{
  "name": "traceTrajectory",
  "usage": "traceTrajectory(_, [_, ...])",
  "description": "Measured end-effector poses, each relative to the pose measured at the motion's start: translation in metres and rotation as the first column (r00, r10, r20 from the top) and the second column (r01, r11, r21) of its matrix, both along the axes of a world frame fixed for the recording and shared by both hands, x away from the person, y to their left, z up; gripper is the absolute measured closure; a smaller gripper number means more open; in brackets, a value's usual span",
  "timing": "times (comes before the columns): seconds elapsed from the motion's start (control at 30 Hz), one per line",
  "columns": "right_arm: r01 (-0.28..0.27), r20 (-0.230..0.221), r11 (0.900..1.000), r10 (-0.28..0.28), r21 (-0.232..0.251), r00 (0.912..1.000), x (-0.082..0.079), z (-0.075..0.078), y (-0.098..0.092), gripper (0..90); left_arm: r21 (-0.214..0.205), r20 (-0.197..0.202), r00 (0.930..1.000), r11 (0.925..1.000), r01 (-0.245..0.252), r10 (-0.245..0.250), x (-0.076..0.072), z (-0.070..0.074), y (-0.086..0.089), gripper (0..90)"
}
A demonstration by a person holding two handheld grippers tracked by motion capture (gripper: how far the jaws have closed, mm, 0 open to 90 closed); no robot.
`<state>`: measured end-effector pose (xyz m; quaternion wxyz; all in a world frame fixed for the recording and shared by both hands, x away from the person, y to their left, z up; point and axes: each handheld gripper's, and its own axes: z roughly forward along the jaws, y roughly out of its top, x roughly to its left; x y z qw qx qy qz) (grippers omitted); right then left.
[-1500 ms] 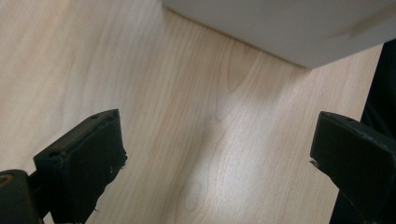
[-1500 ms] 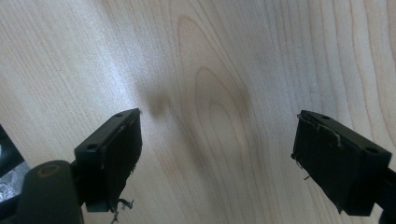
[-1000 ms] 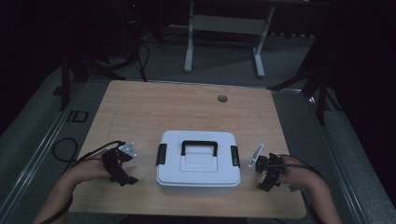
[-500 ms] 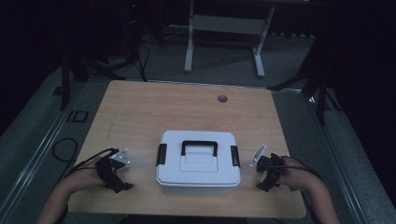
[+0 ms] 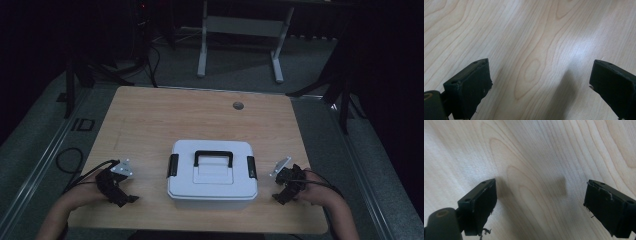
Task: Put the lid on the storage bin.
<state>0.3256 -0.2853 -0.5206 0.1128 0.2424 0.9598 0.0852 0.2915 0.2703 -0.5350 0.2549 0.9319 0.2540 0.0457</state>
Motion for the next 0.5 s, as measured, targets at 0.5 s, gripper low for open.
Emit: traceTrajectory(0.5, [0.037,0.109,0.9708,-0.065,0.237,0.9920,-0.005,-0.005,-0.021,10.1,-0.043,0.004,0.9993,0.9984,-0.036,0.037,0.001,0.002,0.006,2.8])
